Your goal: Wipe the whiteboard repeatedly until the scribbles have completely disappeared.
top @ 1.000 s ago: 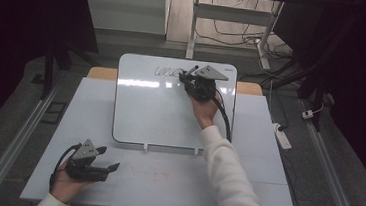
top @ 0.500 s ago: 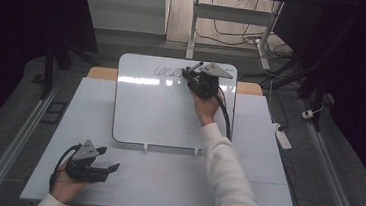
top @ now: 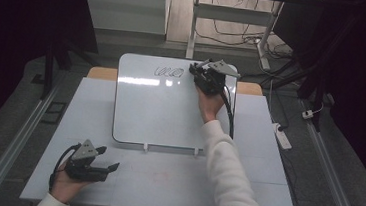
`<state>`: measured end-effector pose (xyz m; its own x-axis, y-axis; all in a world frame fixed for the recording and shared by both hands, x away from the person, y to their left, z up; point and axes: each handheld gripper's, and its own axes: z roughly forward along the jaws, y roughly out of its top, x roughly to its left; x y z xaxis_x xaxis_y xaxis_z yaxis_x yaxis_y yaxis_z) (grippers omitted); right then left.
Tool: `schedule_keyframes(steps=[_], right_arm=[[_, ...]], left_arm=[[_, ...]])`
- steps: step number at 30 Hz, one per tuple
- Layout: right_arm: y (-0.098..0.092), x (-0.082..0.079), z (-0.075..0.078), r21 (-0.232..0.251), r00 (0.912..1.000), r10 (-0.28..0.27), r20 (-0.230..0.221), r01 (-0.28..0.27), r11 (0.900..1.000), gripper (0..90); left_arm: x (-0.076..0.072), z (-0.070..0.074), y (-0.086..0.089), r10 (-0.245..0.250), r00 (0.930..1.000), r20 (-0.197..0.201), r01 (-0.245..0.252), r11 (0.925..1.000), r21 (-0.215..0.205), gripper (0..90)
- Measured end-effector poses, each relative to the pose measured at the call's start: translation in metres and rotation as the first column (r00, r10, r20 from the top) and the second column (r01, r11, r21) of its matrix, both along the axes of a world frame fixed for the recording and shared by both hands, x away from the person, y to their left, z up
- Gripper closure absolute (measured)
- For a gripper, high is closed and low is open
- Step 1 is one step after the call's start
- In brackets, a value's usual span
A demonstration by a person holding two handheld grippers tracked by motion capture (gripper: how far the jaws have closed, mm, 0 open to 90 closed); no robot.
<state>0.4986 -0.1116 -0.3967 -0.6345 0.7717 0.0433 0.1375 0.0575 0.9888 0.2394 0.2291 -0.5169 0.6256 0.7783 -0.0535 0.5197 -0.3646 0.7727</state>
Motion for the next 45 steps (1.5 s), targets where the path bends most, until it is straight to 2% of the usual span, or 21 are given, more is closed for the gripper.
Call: schedule_keyframes(steps=[1, 3, 5, 9, 11, 14, 16, 19, 21, 22, 25, 27, 28, 30, 33, 36, 37, 39, 42, 44, 45], right_arm=[[0.004, -0.002, -0.002, -0.024, 0.9997, 0.024, 0.002, -0.024, 0.999, 77.7], [0.019, -0.009, -0.007, -0.097, 0.9936, 0.113, 0.000, -0.112, 0.989, 77.6], [0.025, -0.012, -0.008, -0.131, 0.9923, 0.124, 0.010, -0.121, 0.984, 77.7], [0.012, -0.003, -0.001, -0.061, 0.9994, 0.019, 0.029, -0.017, 0.998, 77.6], [0.011, -0.002, -0.002, -0.042, 0.9996, 0.019, 0.019, -0.018, 0.999, 77.7], [0.026, -0.009, -0.007, -0.114, 0.9937, 0.111, 0.012, -0.109, 0.987, 77.6], [0.031, -0.011, -0.006, -0.160, 0.9919, 0.124, 0.028, -0.118, 0.980, 77.7], [0.020, -0.002, 0.001, -0.087, 0.9987, 0.034, 0.038, -0.030, 0.996, 77.6], [0.016, 0.001, 0.002, -0.058, 0.9994, 0.021, 0.026, -0.020, 0.998, 77.6], [0.018, 0.000, 0.002, -0.073, 0.9992, 0.026, 0.029, -0.024, 0.997, 77.6], [0.036, -0.010, -0.006, -0.165, 0.9899, 0.141, 0.018, -0.136, 0.977, 77.6], [0.040, -0.011, -0.005, -0.202, 0.9883, 0.149, 0.030, -0.140, 0.969, 77.6], [0.037, -0.009, -0.003, -0.186, 0.9904, 0.133, 0.037, -0.124, 0.975, 77.6], [0.028, -0.002, 0.003, -0.133, 0.9972, 0.054, 0.052, -0.046, 0.990, 77.6], [0.021, 0.003, 0.005, -0.082, 0.9988, 0.019, 0.045, -0.015, 0.996, 77.6], [0.034, -0.005, -0.002, -0.140, 0.9936, 0.107, 0.035, -0.101, 0.985, 77.7], [0.040, -0.008, -0.005, -0.170, 0.9882, 0.151, 0.026, -0.144, 0.975, 77.6], [0.043, -0.009, -0.005, -0.194, 0.9873, 0.155, 0.035, -0.145, 0.970, 77.7], [0.031, 0.001, 0.002, -0.097, 0.9970, 0.060, 0.049, -0.055, 0.994, 77.6], [0.025, 0.006, 0.004, -0.051, 0.9986, 0.029, 0.044, -0.027, 0.998, 77.7], [0.026, 0.005, 0.002, -0.051, 0.9985, 0.031, 0.046, -0.029, 0.998, 77.7]], left_arm=[[0.001, 0.000, 0.000, -0.001, 1.0000, -0.003, 0.001, 1.0000, 0.001, 24.4], [0.002, -0.001, -0.001, -0.004, 1.0000, -0.007, 0.004, 1.0000, 0.004, 24.4], [0.001, -0.001, -0.002, -0.006, 1.0000, -0.005, 0.006, 1.0000, 0.007, 24.4], [-0.001, 0.000, -0.001, 0.000, 1.0000, -0.001, 0.000, 1.0000, 0.000, 24.4], [0.000, 0.000, 0.000, 0.002, 1.0000, 0.000, -0.002, 1.0000, -0.002, 24.4], [0.001, -0.001, -0.001, -0.003, 1.0000, -0.006, 0.003, 1.0000, 0.001, 24.4], [0.000, -0.001, -0.002, -0.007, 1.0000, -0.003, 0.007, 1.0000, 0.006, 24.4], [-0.001, 0.000, -0.002, -0.005, 1.0000, -0.001, 0.005, 1.0000, 0.002, 24.4], [-0.001, 0.000, -0.001, 0.000, 1.0000, 0.002, 0.000, 1.0000, 0.000, 24.4], [-0.001, 0.000, 0.000, 0.001, 1.0000, 0.002, -0.001, 1.0000, -0.002, 24.4], [0.001, 0.000, 0.000, -0.001, 1.0000, -0.003, 0.001, 1.0000, 0.000, 24.4], [0.000, 0.000, -0.001, -0.004, 1.0000, -0.002, 0.004, 1.0000, 0.002, 24.4], [0.000, 0.000, -0.001, -0.005, 1.0000, -0.001, 0.005, 1.0000, 0.003, 24.4], [-0.001, 0.001, -0.001, -0.001, 1.0000, 0.003, 0.001, 1.0000, 0.002, 24.4], [-0.001, 0.001, 0.001, 0.002, 1.0000, 0.003, -0.002, 1.0000, -0.003, 24.4], [0.001, 0.000, 0.001, 0.000, 1.0000, -0.002, 0.000, 1.0000, -0.003, 24.4], [0.001, 0.000, 0.000, 0.000, 1.0000, -0.002, 0.000, 1.0000, -0.001, 24.4], [0.000, 0.000, 0.000, -0.003, 1.0000, 0.001, 0.003, 1.0000, 0.002, 24.4], [-0.001, 0.001, 0.000, 0.000, 1.0000, 0.003, 0.000, 1.0000, -0.002, 24.4], [-0.001, 0.001, 0.001, 0.003, 1.0000, 0.004, -0.003, 1.0000, -0.005, 24.4], [0.000, 0.000, 0.001, 0.003, 1.0000, 0.003, -0.003, 1.0000, -0.005, 24.4]])
